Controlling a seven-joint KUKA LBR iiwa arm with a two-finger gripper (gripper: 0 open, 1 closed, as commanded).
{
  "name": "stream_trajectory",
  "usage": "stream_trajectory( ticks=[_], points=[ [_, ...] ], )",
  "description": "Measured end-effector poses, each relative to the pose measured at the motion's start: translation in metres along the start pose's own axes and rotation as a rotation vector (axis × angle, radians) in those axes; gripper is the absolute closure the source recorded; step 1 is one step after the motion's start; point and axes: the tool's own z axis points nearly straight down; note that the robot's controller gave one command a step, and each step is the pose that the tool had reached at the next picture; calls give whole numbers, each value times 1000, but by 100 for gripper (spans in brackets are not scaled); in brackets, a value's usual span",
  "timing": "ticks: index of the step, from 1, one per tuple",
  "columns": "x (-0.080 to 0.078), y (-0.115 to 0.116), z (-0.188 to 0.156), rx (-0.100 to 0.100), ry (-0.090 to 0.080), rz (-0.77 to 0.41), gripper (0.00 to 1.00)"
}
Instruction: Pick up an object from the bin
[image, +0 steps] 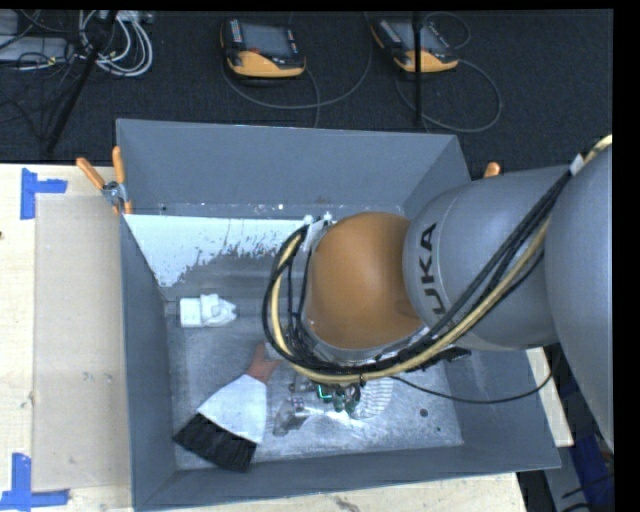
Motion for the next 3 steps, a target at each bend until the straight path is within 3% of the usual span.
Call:
stream_trajectory(
  ticks=[1, 2, 3],
  points=[
    [-3, -2, 73, 0, -4, 14, 100],
    [-3, -2, 73, 0, -4, 15, 100],
    [-1, -2, 41, 2, 5, -1, 100]
  ],
)
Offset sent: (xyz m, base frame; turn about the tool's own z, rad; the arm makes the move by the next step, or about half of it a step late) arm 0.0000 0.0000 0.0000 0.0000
